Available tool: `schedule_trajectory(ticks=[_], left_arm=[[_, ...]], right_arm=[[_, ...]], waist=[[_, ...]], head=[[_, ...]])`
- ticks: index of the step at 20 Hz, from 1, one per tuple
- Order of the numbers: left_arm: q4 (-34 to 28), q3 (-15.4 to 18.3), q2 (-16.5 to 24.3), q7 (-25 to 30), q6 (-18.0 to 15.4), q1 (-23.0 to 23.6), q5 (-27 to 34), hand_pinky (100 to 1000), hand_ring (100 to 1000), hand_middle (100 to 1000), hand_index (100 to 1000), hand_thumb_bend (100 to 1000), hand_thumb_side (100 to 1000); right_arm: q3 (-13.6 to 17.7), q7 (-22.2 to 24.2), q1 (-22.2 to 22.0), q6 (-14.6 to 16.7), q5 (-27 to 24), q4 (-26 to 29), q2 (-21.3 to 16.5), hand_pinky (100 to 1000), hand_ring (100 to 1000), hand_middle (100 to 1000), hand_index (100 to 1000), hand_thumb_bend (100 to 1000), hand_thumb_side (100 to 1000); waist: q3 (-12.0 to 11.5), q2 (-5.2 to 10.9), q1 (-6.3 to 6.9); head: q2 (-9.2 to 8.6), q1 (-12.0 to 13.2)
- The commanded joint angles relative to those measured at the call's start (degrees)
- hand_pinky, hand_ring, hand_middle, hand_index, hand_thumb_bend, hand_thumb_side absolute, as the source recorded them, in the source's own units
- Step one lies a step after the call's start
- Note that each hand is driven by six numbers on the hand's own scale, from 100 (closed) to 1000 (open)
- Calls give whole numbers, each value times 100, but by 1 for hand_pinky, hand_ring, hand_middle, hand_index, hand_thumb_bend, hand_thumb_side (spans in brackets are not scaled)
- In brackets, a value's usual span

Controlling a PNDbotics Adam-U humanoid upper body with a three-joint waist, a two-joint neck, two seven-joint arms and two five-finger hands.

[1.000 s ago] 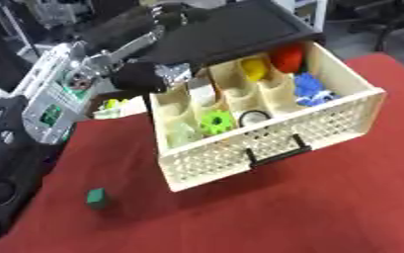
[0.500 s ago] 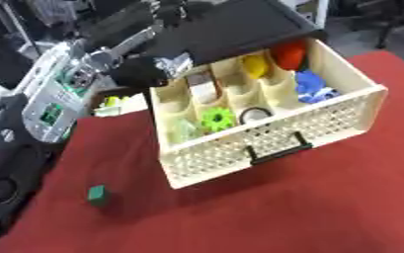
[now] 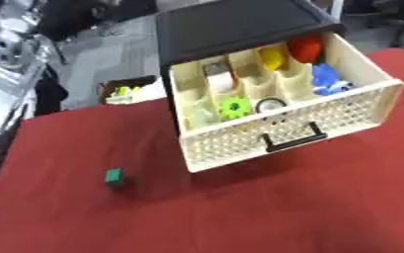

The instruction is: Pick up objects from table and place into drawer.

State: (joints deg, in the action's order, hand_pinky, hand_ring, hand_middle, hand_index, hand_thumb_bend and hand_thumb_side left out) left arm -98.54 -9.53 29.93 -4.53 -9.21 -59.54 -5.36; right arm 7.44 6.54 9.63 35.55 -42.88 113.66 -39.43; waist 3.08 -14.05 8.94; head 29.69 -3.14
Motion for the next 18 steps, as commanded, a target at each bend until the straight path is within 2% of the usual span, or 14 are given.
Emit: schedule_trajectory(ticks=[1,5,10,15,18], left_arm=[[-705,244,397,-371,249,223,544,602,689,666,914,100,731],[-1449,500,552,-704,514,859,976,582,664,633,888,100,742],[-1601,807,596,-1051,662,1645,1018,557,645,630,879,100,741],[-1605,1112,397,-1348,264,2412,870,573,652,614,870,100,772],[-1606,1215,121,-1434,4,2802,799,582,659,620,868,100,805]], right_arm=[[107,43,-45,216,129,94,-289,782,742,706,778,100,988],[190,58,-216,515,456,94,-482,758,724,699,782,100,967],[265,7,-442,1030,1163,94,-869,726,708,704,784,100,912],[365,15,-684,1520,2462,94,-1331,665,688,708,788,100,908],[385,95,-771,1627,3340,94,-1659,587,667,699,795,100,955]], waist=[[-51,147,-123],[-145,217,-256],[-199,293,-410],[-235,353,-554],[-263,385,-627]], head=[[133,-40],[243,-65],[372,-56],[464,-55],[499,-68]])
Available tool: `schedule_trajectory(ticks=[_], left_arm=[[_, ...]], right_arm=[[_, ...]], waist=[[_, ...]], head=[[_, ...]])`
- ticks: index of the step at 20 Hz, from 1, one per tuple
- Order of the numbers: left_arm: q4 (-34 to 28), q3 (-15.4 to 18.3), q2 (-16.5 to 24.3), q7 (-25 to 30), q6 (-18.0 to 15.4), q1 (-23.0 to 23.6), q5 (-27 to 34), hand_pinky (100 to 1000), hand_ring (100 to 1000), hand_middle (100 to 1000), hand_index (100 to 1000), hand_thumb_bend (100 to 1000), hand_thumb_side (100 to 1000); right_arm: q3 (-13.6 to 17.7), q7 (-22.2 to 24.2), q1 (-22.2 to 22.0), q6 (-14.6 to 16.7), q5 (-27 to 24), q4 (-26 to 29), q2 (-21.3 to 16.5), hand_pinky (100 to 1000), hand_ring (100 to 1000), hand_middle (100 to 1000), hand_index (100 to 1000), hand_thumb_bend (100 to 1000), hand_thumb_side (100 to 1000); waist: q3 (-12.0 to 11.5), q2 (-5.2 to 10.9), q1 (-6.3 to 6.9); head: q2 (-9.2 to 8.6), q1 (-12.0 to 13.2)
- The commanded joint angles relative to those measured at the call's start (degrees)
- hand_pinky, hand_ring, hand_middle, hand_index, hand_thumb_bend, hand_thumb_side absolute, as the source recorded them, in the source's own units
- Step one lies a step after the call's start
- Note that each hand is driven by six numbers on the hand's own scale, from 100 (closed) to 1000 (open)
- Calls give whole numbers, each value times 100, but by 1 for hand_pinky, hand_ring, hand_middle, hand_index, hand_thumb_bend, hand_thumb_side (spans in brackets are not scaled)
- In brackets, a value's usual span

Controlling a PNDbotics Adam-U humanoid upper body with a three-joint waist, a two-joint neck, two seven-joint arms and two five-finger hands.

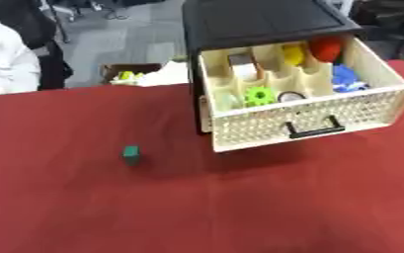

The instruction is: Pick up objects from table and place into drawer.

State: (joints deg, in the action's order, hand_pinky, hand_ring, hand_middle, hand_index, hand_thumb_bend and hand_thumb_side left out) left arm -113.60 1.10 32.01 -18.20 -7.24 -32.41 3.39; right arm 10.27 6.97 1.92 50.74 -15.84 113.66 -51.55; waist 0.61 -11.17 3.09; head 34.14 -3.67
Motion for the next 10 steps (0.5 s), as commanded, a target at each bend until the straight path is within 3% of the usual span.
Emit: schedule_trajectory(ticks=[1,6,10], left_arm=[[-99,167,-193,-39,-258,229,-95,577,655,618,866,100,816],[-99,232,-692,254,-185,839,-152,565,642,612,854,100,889],[-99,241,-969,536,3,1087,-190,558,634,608,851,100,925]], right_arm=[[107,90,-15,116,924,94,-571,577,666,696,799,100,975],[-116,444,-39,123,2189,94,-1214,554,683,689,799,100,1000],[-488,945,-83,123,2741,94,-1545,478,648,658,783,100,1000]], waist=[[-23,106,-65],[-55,142,-174],[-93,153,-240]], head=[[61,-18],[107,-76],[111,-153]])
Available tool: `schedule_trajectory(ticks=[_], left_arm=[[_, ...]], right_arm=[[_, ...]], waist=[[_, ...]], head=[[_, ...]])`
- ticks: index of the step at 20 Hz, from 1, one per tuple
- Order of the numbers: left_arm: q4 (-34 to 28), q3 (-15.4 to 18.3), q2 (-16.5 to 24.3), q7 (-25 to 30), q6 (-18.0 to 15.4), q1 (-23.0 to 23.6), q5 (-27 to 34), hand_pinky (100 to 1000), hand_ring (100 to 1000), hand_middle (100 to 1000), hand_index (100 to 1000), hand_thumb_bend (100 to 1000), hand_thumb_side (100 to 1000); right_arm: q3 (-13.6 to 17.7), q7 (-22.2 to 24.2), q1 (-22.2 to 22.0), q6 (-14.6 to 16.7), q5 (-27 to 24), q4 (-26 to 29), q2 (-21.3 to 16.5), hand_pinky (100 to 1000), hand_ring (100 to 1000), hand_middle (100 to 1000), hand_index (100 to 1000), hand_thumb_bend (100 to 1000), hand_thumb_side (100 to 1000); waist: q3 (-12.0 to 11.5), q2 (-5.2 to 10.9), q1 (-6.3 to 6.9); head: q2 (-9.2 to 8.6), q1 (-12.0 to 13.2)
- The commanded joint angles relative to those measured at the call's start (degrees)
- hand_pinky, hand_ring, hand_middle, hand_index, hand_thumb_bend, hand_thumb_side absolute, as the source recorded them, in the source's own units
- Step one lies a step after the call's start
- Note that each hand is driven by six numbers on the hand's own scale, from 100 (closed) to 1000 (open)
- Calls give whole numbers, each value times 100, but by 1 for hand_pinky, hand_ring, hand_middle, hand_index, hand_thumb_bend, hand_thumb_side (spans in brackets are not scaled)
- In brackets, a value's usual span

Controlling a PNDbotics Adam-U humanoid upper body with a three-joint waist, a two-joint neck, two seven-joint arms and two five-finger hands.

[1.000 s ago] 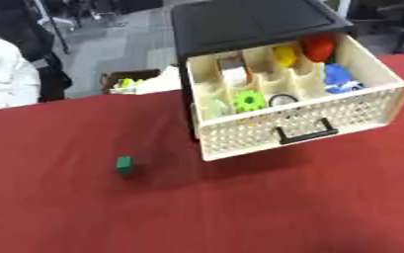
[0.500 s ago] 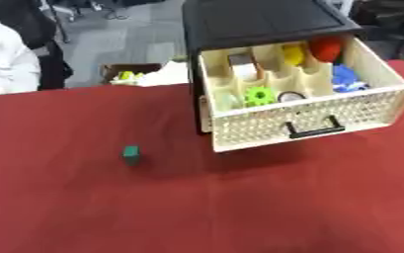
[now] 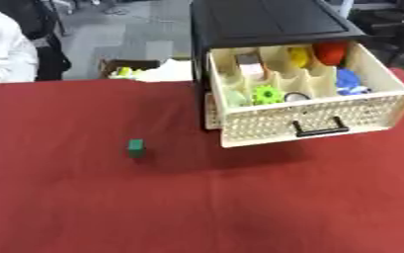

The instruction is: Pick up objects from table and place into drawer.

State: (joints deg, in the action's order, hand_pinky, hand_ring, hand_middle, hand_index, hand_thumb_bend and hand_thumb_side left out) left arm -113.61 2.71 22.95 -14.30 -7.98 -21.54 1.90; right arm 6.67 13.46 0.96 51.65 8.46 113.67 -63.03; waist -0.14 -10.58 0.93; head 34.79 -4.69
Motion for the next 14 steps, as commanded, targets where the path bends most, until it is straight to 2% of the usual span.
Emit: schedule_trajectory(ticks=[1,3,11,14], left_arm=[[-99,79,-118,196,117,40,-47,556,633,607,850,100,938],[-99,40,-202,331,230,121,-69,554,635,609,848,100,1000],[-99,-11,-387,641,434,186,-136,550,633,607,842,100,1000],[-99,-17,-433,684,494,184,-152,549,632,607,840,100,1000]], right_arm=[[-205,420,1,32,364,92,-463,454,636,650,782,100,1000],[-322,651,-2,32,416,92,-577,425,626,649,784,100,1000],[-651,1649,234,22,244,92,-859,422,635,677,822,100,1000],[-748,1983,360,-116,165,92,-868,421,644,706,852,100,1000]], waist=[[-29,93,-41],[-47,85,-69],[-154,35,-143],[-218,11,-158]], head=[[47,-68],[43,-98],[33,-257],[8,-313]])
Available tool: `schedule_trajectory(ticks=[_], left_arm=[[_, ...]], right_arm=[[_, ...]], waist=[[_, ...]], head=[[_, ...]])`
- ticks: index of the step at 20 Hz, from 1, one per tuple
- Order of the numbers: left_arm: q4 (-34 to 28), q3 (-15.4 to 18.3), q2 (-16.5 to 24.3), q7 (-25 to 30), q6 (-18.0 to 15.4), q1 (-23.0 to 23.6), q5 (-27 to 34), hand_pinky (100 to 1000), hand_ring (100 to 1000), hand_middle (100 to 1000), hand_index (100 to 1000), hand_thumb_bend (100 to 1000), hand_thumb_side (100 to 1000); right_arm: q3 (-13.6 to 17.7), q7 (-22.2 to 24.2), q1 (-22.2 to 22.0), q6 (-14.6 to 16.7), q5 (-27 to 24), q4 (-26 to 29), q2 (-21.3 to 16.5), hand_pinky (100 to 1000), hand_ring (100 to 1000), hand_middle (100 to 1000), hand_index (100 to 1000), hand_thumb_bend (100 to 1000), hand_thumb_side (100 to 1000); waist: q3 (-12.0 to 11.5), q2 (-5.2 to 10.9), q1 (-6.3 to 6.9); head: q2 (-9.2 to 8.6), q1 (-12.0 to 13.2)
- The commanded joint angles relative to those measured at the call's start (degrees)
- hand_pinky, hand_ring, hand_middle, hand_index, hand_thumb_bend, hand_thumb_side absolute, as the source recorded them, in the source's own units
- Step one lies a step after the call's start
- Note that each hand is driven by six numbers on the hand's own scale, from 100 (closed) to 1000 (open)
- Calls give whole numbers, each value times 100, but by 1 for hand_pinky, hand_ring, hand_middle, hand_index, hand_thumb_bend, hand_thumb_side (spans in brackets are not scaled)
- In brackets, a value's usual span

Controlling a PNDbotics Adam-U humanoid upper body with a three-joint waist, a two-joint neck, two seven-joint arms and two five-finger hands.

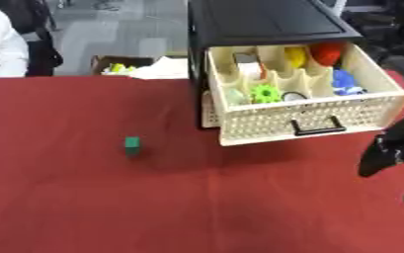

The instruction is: Pick up objects from table and place into drawer.

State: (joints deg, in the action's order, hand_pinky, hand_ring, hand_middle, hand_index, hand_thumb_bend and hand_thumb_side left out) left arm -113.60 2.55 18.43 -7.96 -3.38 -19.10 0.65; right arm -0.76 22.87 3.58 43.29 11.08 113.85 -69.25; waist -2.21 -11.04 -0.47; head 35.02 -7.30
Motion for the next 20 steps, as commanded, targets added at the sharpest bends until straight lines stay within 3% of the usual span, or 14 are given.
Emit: schedule_trajectory(ticks=[1,9,20], left_arm=[[-99,-2,8,61,47,-64,-34,549,632,607,840,100,1000],[-99,-6,-96,118,173,-65,-96,547,630,604,834,100,1000],[-99,-8,-194,173,275,-42,-162,544,629,603,829,100,1000]], right_arm=[[-37,1150,130,652,-124,74,-241,419,645,716,860,100,1000],[-242,1867,298,-133,-411,74,-144,409,653,761,898,100,1000],[-401,2491,402,-1206,-745,74,54,400,647,769,921,100,1000]], waist=[[-32,48,-22],[-122,-16,-46],[-188,-67,-43]], head=[[-26,-69],[-78,-131],[-129,-162]])
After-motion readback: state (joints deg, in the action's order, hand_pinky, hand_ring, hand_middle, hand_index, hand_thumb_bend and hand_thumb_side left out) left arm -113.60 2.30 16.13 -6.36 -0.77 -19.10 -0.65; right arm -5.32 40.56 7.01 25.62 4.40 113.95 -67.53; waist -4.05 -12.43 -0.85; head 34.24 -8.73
